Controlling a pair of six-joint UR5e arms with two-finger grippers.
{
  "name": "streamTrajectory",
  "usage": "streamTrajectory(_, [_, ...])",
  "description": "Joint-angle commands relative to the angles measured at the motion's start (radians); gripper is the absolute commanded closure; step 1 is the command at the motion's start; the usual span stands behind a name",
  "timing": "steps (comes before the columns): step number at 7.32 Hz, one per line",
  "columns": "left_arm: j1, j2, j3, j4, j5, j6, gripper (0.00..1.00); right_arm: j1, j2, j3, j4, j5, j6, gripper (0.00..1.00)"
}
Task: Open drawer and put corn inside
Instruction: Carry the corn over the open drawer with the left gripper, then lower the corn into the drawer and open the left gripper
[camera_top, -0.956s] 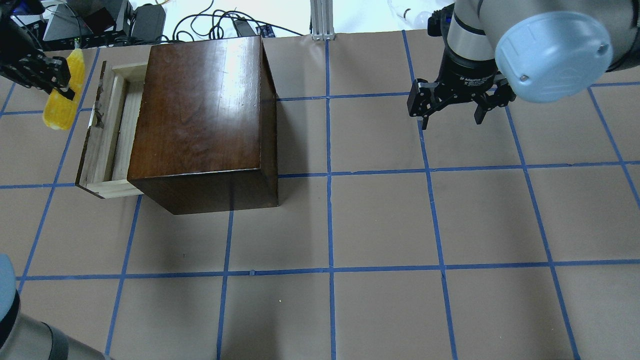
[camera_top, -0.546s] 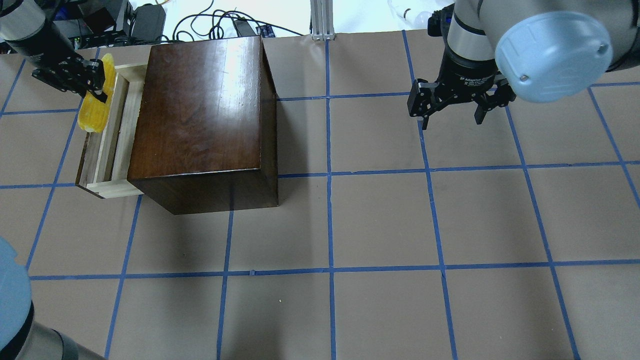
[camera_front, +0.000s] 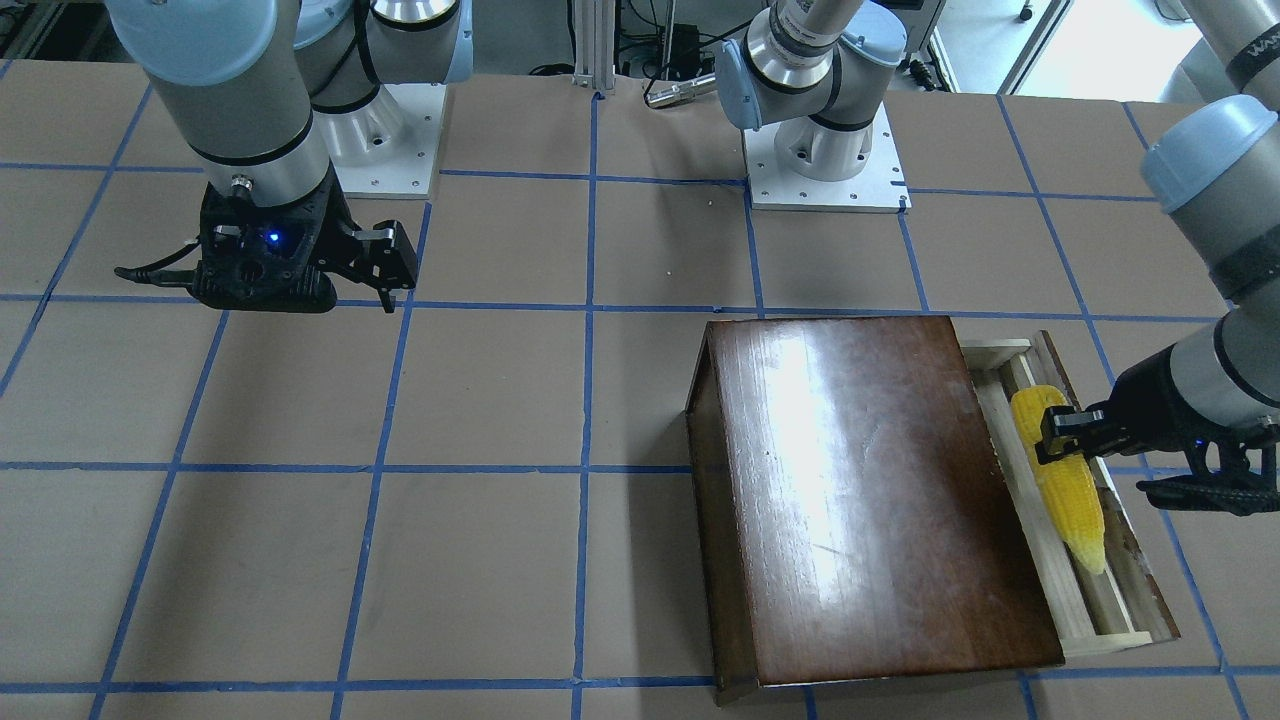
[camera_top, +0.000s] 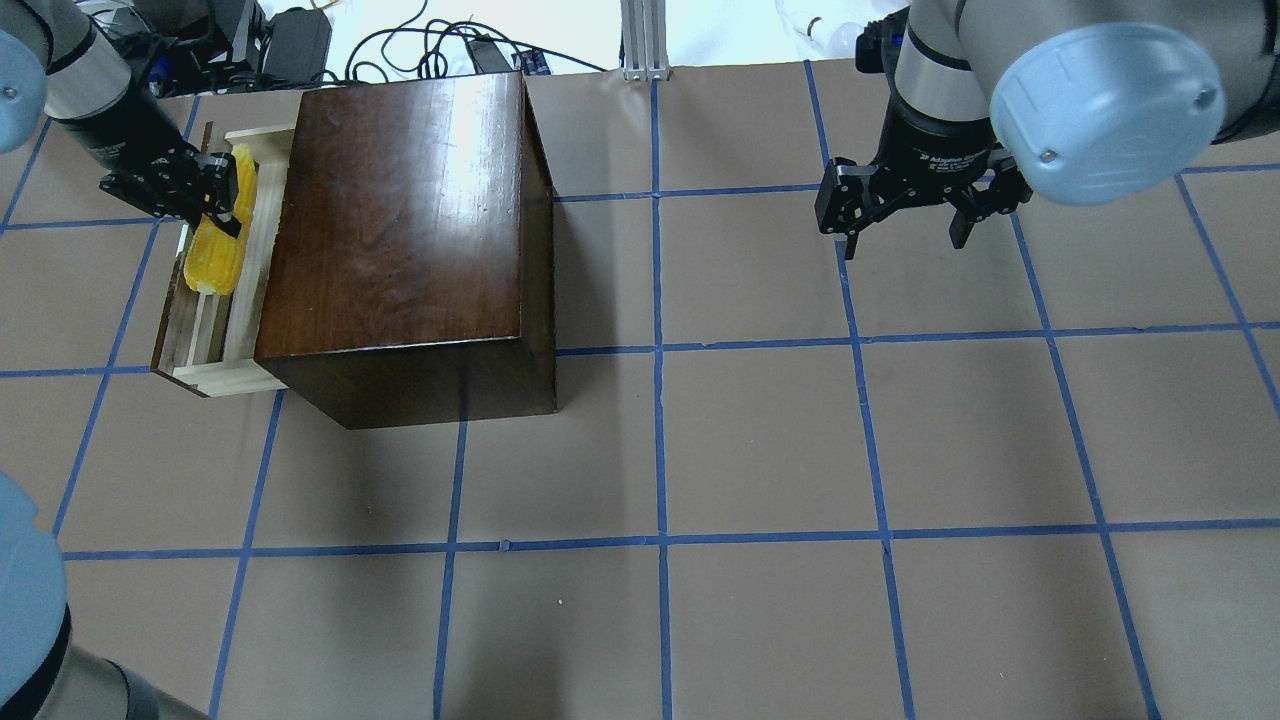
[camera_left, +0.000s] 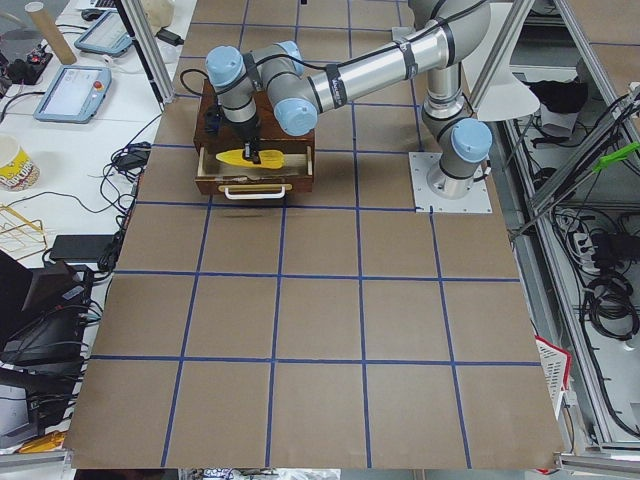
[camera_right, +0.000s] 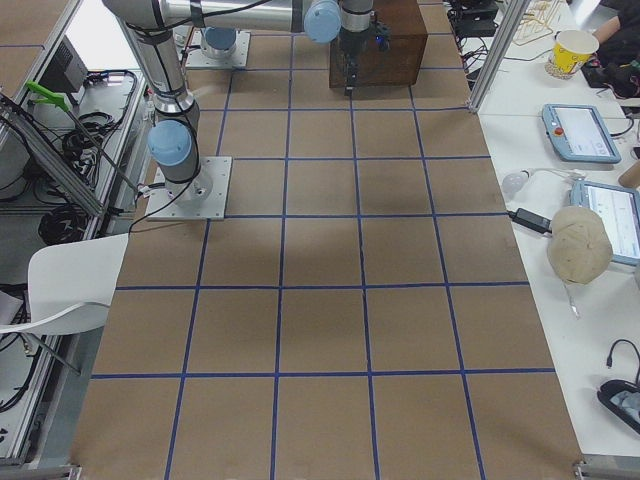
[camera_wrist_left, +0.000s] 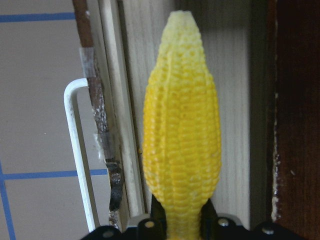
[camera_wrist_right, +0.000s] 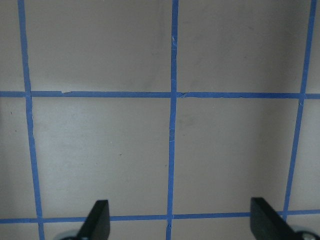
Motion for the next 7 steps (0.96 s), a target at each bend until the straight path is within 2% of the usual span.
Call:
streamTrajectory(1, [0.002, -0.010, -0.008, 0.002, -0.001, -0.012, 1.00, 0.000, 0.001, -0.002, 0.000, 0.000, 0.000, 0.00])
streamTrajectory(2, [0.002, -0.012, -0.007, 0.002, -0.001, -0.010, 0.82, 0.000, 0.000, 0.000, -0.002, 0.000, 0.000, 0.00])
streamTrajectory(3, [0.002, -0.009, -0.007, 0.002, 0.000, -0.009, 0.46, 0.000, -0.001, 0.000, 0.000, 0.000, 0.000, 0.00])
streamTrajectory(4, [0.002, -0.006, -0.007, 0.001, 0.002, -0.009, 0.37, 0.000, 0.001, 0.000, 0.000, 0.000, 0.000, 0.00])
streamTrajectory(7, [0.003, 0.011, -0.002, -0.010, 0.008, -0.007, 0.37, 0.000, -0.001, 0.000, 0.000, 0.000, 0.000, 0.00])
